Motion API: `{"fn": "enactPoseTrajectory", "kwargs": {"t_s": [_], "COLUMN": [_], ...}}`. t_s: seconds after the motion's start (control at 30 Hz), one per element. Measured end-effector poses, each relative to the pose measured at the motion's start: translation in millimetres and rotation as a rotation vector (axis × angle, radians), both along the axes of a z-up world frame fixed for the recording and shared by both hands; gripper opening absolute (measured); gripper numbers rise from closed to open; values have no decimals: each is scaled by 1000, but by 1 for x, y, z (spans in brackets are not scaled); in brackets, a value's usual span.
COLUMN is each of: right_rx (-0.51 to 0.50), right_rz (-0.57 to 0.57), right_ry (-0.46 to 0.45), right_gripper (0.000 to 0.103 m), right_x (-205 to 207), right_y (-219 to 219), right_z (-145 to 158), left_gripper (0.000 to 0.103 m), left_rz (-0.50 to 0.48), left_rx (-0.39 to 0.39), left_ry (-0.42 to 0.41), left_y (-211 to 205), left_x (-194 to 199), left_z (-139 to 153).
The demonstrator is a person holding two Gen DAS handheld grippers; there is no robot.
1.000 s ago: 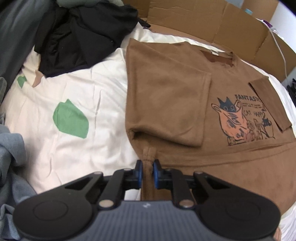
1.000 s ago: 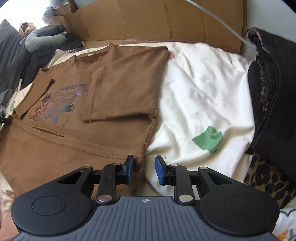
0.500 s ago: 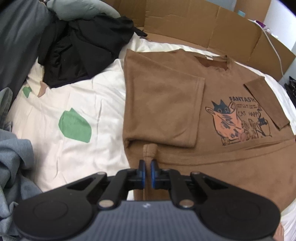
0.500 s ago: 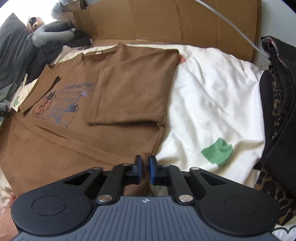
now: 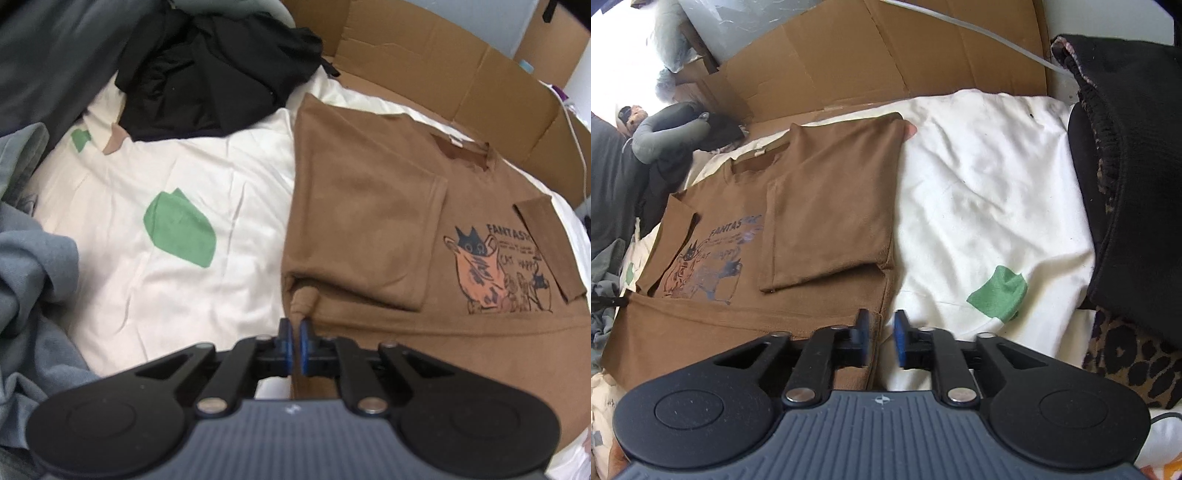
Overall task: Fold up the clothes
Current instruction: 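Close both tools on the brown shirt hem, then lift the hem with both tools and fold it over toward the collar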
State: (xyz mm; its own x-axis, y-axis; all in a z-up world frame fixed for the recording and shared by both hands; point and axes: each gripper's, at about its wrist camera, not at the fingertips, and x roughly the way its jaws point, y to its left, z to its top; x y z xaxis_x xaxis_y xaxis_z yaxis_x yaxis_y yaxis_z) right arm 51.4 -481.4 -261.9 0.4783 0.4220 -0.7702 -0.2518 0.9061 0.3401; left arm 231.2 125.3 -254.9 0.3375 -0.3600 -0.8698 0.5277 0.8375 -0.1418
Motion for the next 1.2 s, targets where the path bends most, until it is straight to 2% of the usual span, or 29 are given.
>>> {"fn": "enactPoseTrajectory", "kwargs": {"t_s": [0.3,0.4,0.5,0.93,1.2], "right_rx": [-120,-139,-158,-152,-140], "right_rz": [148,165,153,44,-3], "right_ry": [-16,-33,-54,-166,-235], "right_gripper": [25,11,5,3,3], "right_x": [-2,0,-2,-7,2], "right_y": [28,34,34,27,30], "right_z": [-17,-18,-11,38,67], "left_gripper": [5,5,5,5,5], "left_rz": [12,12,11,27,28], "left_rx": [8,12,7,-62,-110], "left_ry": [7,9,4,-34,-87], "left_y": [2,1,2,11,9], "left_x": [0,1,0,-11,2], "left_z": [-4,-4,0,44,74]}}
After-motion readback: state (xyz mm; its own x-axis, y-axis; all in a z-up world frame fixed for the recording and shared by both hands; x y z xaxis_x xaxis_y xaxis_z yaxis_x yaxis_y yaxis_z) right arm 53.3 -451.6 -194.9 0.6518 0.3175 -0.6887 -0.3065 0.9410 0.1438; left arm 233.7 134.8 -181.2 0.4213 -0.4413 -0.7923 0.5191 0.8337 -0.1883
